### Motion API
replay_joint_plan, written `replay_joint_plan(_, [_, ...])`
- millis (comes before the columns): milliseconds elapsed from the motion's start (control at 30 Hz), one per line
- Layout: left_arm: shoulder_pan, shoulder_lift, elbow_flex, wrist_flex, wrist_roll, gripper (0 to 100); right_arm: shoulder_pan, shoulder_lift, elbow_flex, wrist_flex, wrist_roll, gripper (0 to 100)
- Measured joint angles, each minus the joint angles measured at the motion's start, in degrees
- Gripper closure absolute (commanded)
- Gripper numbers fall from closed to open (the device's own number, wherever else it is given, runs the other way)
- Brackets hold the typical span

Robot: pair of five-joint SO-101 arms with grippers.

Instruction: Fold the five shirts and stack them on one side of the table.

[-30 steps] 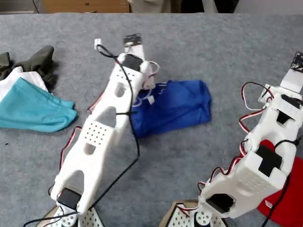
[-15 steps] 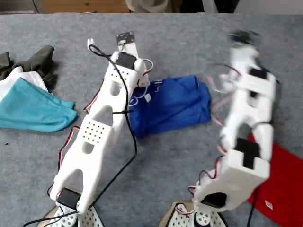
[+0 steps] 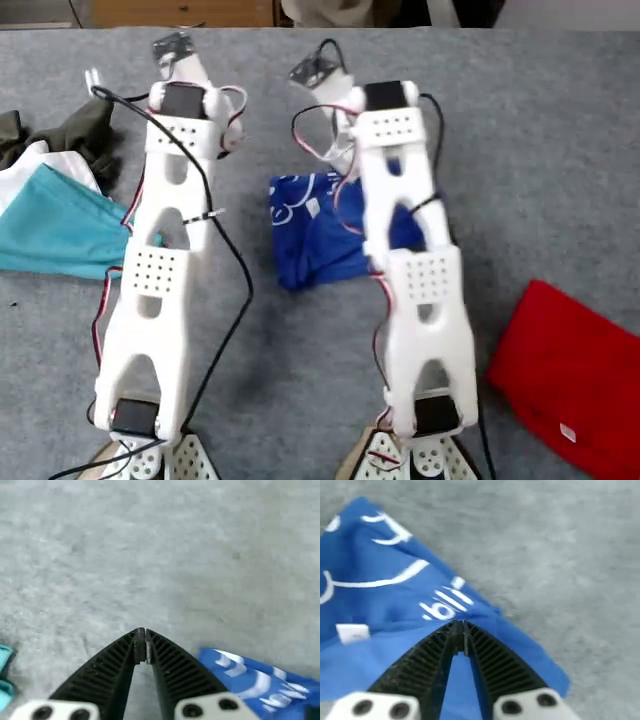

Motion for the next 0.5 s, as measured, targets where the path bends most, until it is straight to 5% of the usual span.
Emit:
replay_joint_plan(200, [-0.44, 5.89, 0.09, -3.96, 0.00, 98, 0.09, 10.64, -14.33, 5.71, 0.00, 98.9])
replay_joint_plan(500, [-0.62, 6.24, 0.09, -4.48, 0.00, 98, 2.20, 3.08, 1.14, 5.71, 0.00, 99.0])
